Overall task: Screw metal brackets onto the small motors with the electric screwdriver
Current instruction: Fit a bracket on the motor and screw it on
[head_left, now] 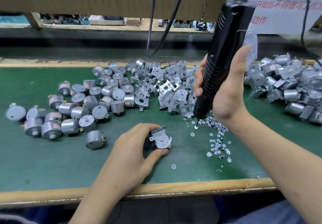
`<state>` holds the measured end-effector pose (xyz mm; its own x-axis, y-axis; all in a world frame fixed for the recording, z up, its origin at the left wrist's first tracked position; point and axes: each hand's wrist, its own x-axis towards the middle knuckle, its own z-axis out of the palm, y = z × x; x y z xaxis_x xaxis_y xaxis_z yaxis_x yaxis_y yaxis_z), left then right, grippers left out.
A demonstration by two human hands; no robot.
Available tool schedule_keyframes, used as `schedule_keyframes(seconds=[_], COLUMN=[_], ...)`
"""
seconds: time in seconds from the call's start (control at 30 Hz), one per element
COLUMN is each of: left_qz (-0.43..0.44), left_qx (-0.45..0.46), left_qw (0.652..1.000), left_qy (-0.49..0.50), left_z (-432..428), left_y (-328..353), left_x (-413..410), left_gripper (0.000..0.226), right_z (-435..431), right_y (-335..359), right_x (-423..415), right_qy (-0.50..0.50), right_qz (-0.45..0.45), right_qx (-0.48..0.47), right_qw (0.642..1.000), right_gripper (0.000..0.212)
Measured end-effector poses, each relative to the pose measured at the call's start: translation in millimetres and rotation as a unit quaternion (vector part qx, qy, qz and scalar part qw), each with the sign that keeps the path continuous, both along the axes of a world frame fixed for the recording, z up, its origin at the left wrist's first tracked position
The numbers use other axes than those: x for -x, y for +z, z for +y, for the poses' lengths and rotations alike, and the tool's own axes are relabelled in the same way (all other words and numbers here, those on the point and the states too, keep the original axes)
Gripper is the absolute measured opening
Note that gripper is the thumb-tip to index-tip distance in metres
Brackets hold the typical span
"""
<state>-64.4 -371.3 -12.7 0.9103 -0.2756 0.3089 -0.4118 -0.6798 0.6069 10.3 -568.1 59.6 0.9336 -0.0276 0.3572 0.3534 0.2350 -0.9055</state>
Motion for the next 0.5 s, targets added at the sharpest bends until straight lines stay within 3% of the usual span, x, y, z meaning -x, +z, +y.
schedule_keyframes(seconds=[0.5], left_qz=[-0.001], left_qx=[0.004], left_qw=[1.0], left_qy=[0.001], left_z=[0.1], left_y=[-0.9], left_x=[0.0], left_gripper=[0.043], right_z=[-2.5], right_y=[2.0], right_x=[-0.4], right_qy=[-0.005], right_qz=[-0.002], right_qx=[0.01], right_qw=[1.0], right_gripper=[0.083])
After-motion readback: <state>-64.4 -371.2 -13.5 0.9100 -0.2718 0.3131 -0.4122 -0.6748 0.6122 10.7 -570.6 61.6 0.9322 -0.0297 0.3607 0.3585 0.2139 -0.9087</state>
